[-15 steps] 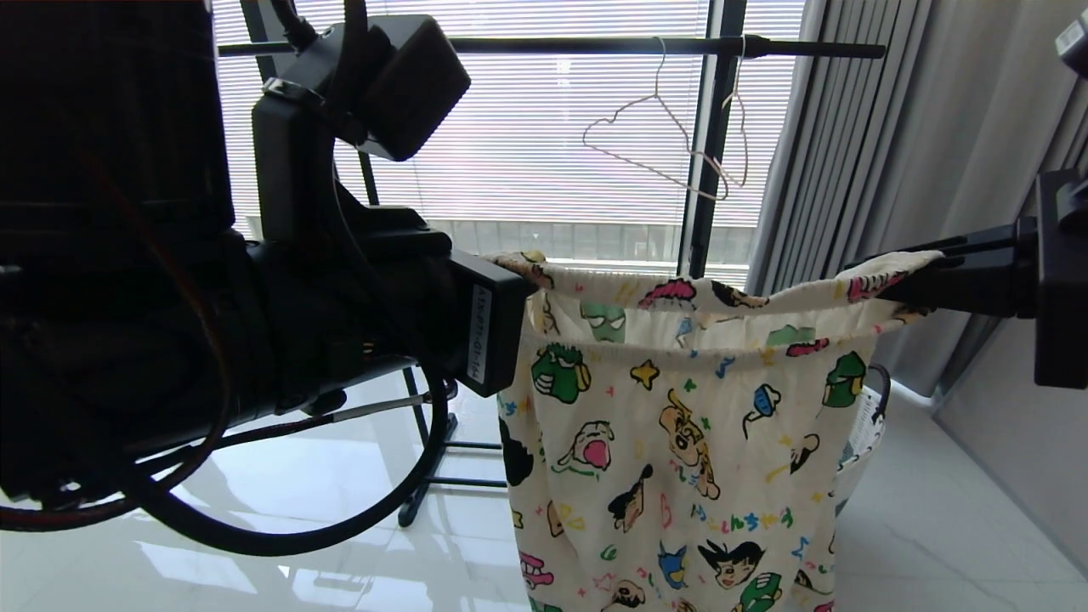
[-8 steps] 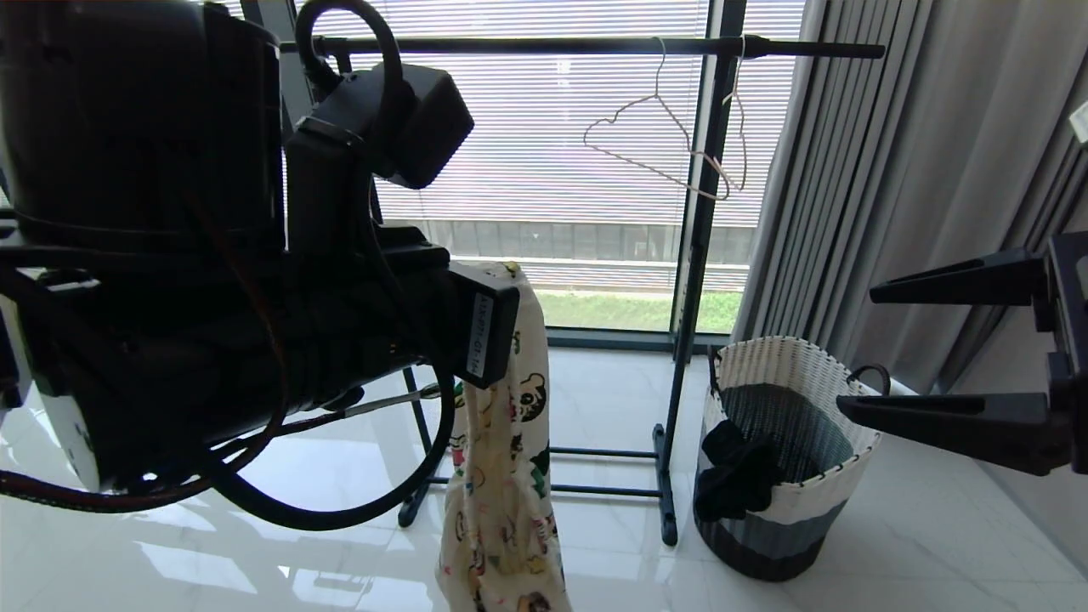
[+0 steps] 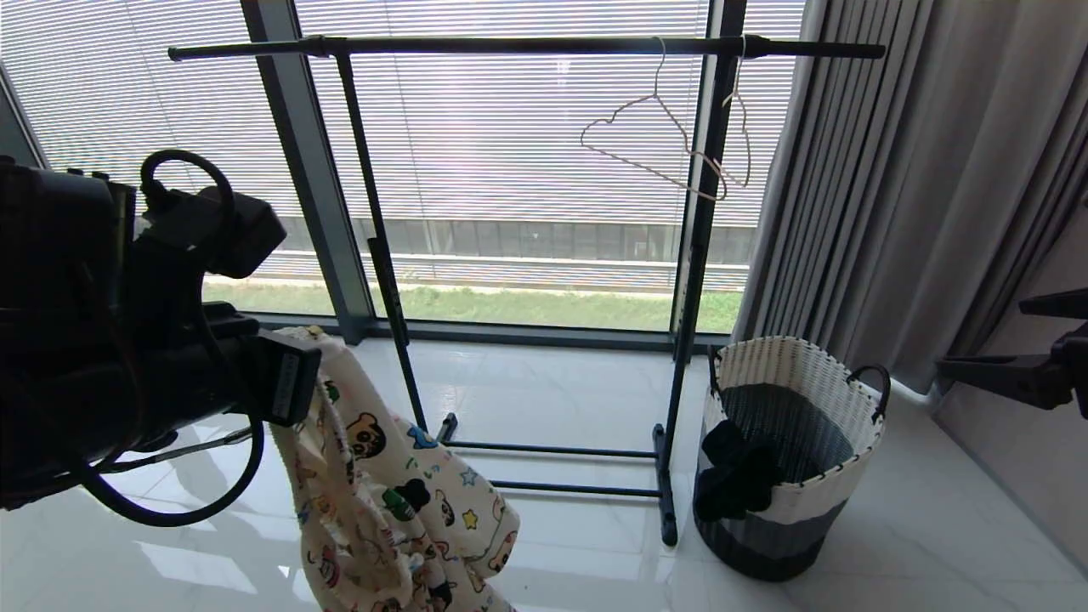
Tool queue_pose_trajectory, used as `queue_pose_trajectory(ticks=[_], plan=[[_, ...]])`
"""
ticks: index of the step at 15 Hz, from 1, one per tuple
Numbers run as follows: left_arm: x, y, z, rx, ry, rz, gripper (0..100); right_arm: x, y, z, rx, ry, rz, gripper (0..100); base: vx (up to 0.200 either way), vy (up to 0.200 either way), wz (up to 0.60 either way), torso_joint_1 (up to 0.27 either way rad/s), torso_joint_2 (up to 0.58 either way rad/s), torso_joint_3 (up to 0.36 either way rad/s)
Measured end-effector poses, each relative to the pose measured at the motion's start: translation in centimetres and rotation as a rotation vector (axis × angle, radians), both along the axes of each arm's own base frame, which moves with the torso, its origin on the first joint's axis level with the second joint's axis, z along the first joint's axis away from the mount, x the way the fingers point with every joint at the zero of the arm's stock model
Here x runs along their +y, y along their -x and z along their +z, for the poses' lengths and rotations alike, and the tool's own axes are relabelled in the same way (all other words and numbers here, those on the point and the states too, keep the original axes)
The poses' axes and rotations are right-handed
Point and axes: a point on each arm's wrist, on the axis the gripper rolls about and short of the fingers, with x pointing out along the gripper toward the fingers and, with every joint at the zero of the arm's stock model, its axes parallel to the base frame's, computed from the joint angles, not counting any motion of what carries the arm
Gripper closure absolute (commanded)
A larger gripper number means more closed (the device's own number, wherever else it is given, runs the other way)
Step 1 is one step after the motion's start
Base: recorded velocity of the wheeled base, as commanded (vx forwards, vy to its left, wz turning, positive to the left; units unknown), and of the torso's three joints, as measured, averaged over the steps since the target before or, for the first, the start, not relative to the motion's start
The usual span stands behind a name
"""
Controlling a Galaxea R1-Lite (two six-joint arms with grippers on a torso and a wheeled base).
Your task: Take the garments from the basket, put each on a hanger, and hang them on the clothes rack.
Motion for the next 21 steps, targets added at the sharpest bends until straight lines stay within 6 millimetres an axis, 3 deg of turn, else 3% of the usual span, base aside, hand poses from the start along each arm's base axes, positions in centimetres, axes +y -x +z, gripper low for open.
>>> queue_pose_trajectory(ticks=[3,7,10,21], plan=[[4.2,1.8,-1.9,0.039,-0.024,0.181,100,-1.7,-0.9,-0.9,-0.038,0.029,-0.137,0,0.0,0.0,0.0,0.0,0.0,0.0],[7.0,3.3,-3.0,0.031,-0.094,0.298,100,-2.1,-1.5,-3.1,-0.083,0.071,-0.21,0,0.0,0.0,0.0,0.0,0.0,0.0],[7.3,3.8,-3.1,0.019,-0.093,0.317,100,-2.2,-1.4,-4.1,-0.065,0.081,-0.215,0,0.0,0.0,0.0,0.044,-0.13,-0.078],[7.3,4.9,-2.9,-0.007,-0.086,0.322,100,-2.2,-1.5,-4.1,-0.075,0.066,-0.218,0,0.0,0.0,0.0,0.185,-0.45,-0.266]])
